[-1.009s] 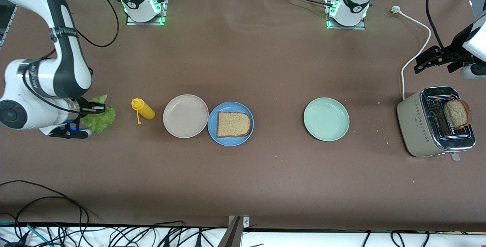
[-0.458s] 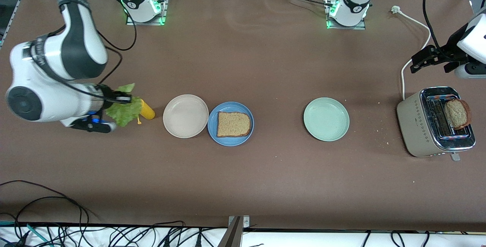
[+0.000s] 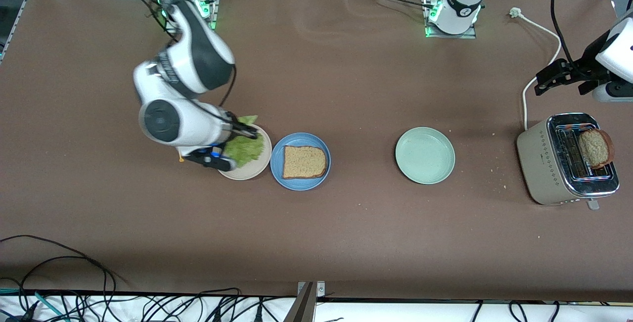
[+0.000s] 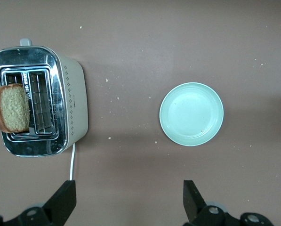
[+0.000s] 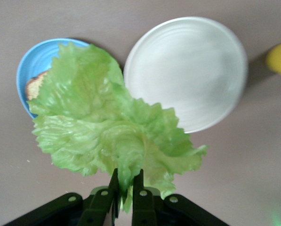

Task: Make sandwich in blue plate with both arms
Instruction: 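Carry the lettuce with the right gripper onto the bread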

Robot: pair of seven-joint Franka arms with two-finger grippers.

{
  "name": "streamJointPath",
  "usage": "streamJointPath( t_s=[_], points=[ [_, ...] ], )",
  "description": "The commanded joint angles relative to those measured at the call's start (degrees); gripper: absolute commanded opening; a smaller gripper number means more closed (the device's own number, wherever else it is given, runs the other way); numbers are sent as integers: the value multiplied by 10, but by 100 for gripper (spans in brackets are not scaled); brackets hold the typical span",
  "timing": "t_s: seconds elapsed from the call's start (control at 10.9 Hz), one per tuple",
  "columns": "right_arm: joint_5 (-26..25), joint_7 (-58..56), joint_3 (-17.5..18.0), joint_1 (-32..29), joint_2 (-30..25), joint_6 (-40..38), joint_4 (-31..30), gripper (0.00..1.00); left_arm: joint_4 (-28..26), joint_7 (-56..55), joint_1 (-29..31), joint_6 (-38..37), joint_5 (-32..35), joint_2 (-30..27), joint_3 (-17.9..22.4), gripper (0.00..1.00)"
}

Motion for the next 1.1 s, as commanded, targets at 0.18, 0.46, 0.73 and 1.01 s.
streamJointPath(
  t_s=[0.18,0.46,0.73,1.01],
  points=[
    [13,42,-3,65,78,154,14,19,13,8,1,-6,-8,6,0,100],
    [12,42,-3,91,125,247,14,23,13,8,2,-6,-9,6,0,100],
    [8,39,-3,96,112,235,14,100,13,8,3,-6,-9,6,0,100],
    [7,36,-10,81,72,167,15,100,13,8,3,-6,-9,6,0,100]
  ],
)
